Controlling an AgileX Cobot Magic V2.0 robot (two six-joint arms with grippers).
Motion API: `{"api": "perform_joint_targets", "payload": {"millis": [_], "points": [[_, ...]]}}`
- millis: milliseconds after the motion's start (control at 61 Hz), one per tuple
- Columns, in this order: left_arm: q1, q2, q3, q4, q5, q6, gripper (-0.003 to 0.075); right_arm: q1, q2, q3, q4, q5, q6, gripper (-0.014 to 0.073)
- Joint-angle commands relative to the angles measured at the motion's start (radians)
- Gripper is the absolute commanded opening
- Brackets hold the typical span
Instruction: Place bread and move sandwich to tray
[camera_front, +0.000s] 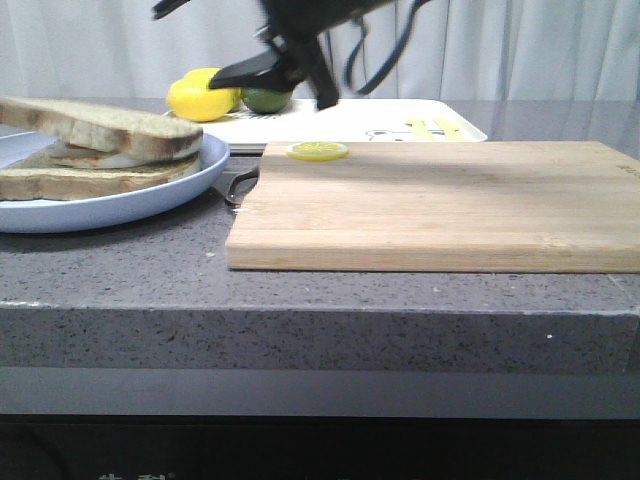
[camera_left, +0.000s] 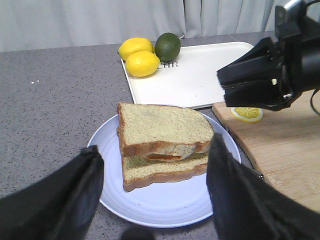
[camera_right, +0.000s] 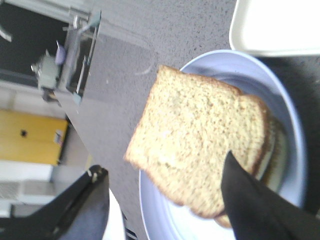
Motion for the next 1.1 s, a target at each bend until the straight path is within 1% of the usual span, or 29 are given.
{"api": "perform_joint_targets", "payload": {"millis": [0,66,131,311,377,459,557,836,1082], "points": [[-0.007,0.007,-0.026,-0.002,-0.08,-0.003,0.0437,-0.038,-0.121,-0.035,-0.082,0.1,0.002,0.05],[-0.007,0.007,-0.026,-0.002,-0.08,-0.003,0.0437,-0.056,-0.171,-0.035,-0.203,0.131,0.028,0.05],[-0.007,0.007,-0.026,-0.002,-0.08,-0.003,0.0437,-0.06,-0.24,-0.035,-0.362,0.162,0.072,0.05],[-0.007,0.007,-0.026,-0.002,-0.08,-0.003,0.0437,-0.05,-0.418,-0.034,-0.868,0.284,0.248,0.0498],[-0.007,0.007,-0.026,-0.002,-0.08,-0.003,0.0437,-0.049,-0.489,-0.016,-0.999,0.304,0.307,0.0498],[-0.007,0.007,-0.026,-0.002,-0.08,-0.003,0.0437,-0.049,-0.585,0.036,-1.097,0.292,0.326,0.0498],[-0.007,0.007,-0.026,-0.002,-0.08,-0.003,0.0437,-0.049,-0.703,0.128,-1.135,0.252,0.326,0.0498],[-0.007,0.007,-0.026,-0.002,-0.08,-0.003,0.0437,-0.049,-1.04,0.451,-1.136,0.033,0.325,0.0498],[-0.007,0.007,-0.026,-0.002,-0.08,-0.003,0.0437,-0.049,-1.26,0.676,-1.136,-0.042,0.325,0.0498]]}}
